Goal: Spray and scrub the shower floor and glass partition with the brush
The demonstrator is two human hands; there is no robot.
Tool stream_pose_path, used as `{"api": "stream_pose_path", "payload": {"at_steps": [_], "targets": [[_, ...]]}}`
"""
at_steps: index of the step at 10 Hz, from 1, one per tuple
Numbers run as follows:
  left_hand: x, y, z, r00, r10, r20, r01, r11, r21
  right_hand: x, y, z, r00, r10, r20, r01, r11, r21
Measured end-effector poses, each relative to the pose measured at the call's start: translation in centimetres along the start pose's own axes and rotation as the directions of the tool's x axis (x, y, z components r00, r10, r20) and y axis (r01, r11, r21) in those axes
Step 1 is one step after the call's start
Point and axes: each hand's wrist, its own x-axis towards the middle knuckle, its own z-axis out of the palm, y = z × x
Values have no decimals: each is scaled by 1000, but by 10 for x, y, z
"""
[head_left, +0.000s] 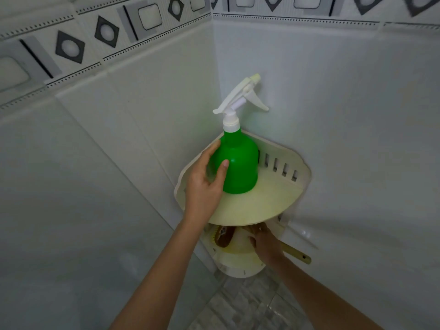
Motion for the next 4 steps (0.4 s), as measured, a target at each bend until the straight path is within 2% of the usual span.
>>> {"api": "stream_pose_path", "payload": {"at_steps": [2, 4], "targets": [[-38, 1, -16, 996, -83, 22, 83, 997, 8, -30, -4, -23, 999, -33, 4, 33, 996, 88], [-65, 9, -36, 978, -144, 150, 152, 988, -38, -83, -14, -63, 994, 94, 49, -104, 959, 265]]}}
